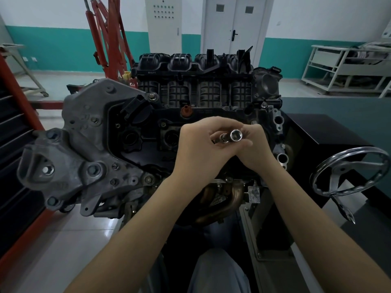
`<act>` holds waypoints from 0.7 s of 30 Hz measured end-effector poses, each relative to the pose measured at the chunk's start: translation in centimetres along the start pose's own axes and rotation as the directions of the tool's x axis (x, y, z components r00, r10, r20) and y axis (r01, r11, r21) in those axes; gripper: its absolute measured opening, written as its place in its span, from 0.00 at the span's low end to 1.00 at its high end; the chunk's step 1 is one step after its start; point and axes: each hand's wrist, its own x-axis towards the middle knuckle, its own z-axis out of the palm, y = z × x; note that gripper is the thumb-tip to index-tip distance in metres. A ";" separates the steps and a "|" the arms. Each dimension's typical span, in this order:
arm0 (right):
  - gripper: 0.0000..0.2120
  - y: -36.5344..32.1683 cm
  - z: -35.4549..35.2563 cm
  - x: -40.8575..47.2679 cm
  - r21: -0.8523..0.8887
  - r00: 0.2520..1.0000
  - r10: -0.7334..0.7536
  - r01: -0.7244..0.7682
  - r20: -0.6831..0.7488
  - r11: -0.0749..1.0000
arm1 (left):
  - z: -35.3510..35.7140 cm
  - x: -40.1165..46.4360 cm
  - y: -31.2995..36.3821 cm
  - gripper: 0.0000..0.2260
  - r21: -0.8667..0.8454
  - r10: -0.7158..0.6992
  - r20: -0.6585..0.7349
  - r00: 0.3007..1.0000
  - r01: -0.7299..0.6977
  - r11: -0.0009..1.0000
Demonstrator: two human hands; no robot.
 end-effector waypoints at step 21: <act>0.16 0.8 -0.2 0.0 0.037 1.000 -0.006 0.006 -0.017 0.999 | -0.5 0.2 0.1 0.16 0.061 0.058 0.097 0.994 -0.064 0.996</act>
